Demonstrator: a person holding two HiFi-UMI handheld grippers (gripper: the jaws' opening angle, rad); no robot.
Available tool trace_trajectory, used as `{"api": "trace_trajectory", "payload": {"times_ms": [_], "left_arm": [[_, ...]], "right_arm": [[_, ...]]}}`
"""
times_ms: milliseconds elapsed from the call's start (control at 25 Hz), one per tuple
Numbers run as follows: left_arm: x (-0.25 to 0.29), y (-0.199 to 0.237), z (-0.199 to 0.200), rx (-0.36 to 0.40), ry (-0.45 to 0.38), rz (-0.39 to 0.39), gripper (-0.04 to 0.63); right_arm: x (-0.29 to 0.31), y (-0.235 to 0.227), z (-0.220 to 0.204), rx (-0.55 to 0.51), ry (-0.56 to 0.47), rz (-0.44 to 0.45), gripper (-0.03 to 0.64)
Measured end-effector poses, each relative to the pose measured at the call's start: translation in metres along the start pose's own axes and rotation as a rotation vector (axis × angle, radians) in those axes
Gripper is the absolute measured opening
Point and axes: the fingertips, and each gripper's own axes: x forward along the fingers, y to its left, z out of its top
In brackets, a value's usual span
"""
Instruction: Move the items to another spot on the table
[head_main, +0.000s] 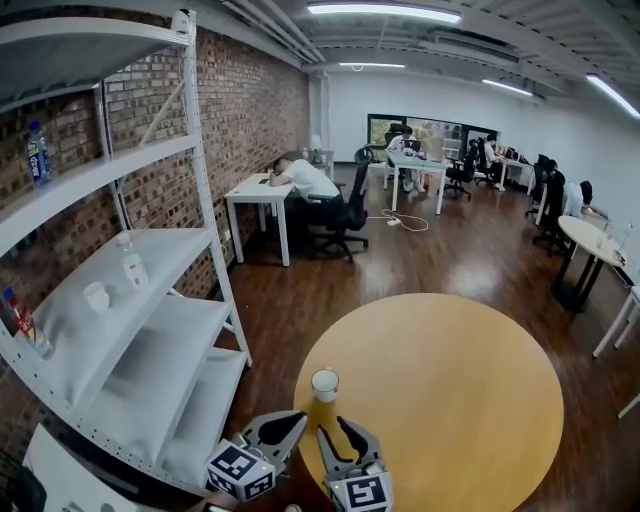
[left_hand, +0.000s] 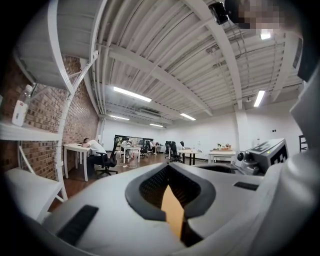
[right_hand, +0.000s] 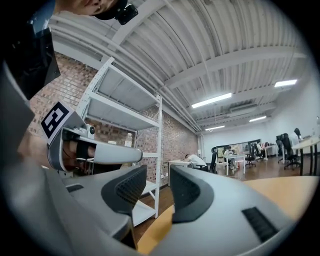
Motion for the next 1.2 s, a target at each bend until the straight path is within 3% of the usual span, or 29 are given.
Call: {"api": "trace_trajectory", "payload": {"times_ms": [240, 640, 800, 1040, 1200], "left_arm": [[0.023, 0.044, -0.018, -0.010, -0.002, 0.016, 0.006], [0.064, 0.078, -0.050, 0.006, -0.007, 0.045, 0.006], [0.077, 0.084, -0.070, 0.003, 0.028, 0.024, 0.006], [0.089, 0.098, -0.097, -0.013, 0.082, -0.002, 0.006], [0.091, 0.111, -0.108, -0.021, 0.102, -0.008, 0.006]], "right_arm": [[0.049, -0.018, -0.040, 0.026, 0.037, -0.047, 0.190], [0.089, -0.058, -0.109, 0.064, 0.112, -0.115, 0.279], [0.107, -0.072, -0.140, 0.084, 0.151, -0.166, 0.316], [0.136, -0.087, -0.189, 0.127, 0.227, -0.216, 0.428], [0.155, -0.094, -0.213, 0.162, 0.263, -0.240, 0.430]]}}
